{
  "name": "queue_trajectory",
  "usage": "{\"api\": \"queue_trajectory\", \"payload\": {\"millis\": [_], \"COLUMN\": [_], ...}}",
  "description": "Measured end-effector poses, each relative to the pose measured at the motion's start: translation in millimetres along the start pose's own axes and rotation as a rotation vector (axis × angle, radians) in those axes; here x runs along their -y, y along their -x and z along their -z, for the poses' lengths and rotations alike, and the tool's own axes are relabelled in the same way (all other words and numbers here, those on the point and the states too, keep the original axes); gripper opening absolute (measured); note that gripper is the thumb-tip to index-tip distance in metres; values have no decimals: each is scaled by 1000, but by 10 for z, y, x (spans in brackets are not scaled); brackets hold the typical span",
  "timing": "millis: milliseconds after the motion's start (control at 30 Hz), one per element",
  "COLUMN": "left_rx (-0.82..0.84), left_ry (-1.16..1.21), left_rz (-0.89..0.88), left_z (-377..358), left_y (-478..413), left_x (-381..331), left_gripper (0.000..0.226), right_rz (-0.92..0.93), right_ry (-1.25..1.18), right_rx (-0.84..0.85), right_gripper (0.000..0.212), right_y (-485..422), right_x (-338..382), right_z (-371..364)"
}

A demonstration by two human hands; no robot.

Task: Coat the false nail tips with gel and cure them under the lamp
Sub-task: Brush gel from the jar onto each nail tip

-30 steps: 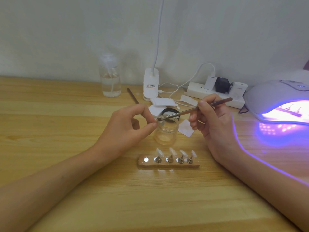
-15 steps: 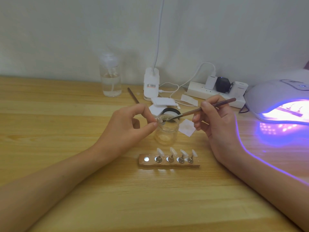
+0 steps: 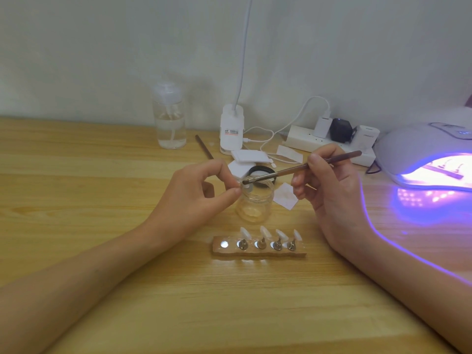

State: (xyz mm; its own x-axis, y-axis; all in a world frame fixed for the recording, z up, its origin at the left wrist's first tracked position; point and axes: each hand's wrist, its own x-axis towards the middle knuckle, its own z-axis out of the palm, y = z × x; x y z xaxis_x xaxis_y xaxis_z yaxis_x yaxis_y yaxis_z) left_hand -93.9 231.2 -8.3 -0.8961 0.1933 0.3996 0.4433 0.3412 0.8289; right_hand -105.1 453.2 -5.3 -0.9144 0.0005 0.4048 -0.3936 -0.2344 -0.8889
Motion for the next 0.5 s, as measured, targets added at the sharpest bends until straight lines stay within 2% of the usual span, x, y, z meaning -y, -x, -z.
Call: {"api": "queue_trajectory", "payload": {"millis": [333, 500], "left_rx": [6, 24], "left_ry": [-2, 4], "left_rz": [-10, 44], "left_z": [6, 33], "left_y": [-4, -19], "left_x": [23, 11], "left_gripper": [15, 14], "right_rz": [-24, -45], "right_ry": [106, 47], "right_rx": [-59, -117], "right_gripper": [16, 21], "right_y": [-8, 2], "right_x": [-39, 16], "right_z": [59, 94]}}
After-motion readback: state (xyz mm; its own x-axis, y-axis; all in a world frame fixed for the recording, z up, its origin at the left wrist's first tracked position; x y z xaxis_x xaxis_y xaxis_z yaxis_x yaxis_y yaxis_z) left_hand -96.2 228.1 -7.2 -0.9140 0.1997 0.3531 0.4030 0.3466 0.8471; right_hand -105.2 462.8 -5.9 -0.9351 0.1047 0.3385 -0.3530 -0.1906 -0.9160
